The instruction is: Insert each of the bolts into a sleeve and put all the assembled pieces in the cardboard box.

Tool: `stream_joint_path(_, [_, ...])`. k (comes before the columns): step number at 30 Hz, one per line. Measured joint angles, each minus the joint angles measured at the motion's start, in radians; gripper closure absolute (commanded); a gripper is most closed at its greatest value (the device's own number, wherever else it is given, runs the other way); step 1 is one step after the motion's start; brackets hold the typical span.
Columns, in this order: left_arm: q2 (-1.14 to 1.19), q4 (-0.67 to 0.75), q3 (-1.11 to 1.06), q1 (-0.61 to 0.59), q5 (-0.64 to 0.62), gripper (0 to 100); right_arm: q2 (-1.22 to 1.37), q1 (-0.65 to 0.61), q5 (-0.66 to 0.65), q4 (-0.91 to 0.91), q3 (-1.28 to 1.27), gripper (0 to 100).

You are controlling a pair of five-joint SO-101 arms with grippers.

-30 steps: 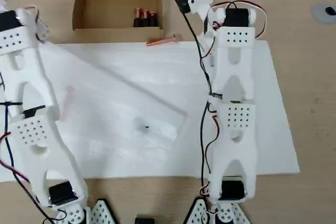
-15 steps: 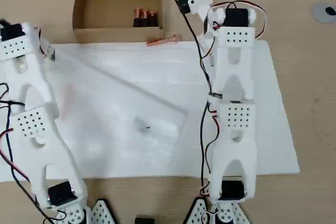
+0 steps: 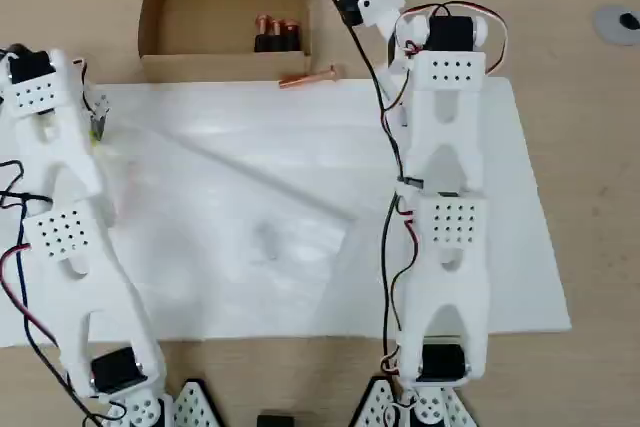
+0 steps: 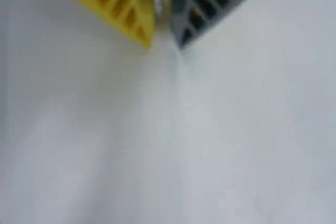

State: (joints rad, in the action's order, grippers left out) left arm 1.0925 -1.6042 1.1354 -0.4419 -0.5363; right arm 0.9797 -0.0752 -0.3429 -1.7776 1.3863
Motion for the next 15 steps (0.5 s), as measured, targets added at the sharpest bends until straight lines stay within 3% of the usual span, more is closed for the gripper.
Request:
stream_joint_path(6, [0.031, -0.124, 0.173, -0.035, -0.009, 100, 0.0, 0.0, 0.025, 0.0, -0.044, 73.9])
stream_joint_path(15, [-0.147, -0.143, 0.339, -0.155, 0.02, 100, 0.0, 0.0, 0.052, 0.0, -0.089, 73.9])
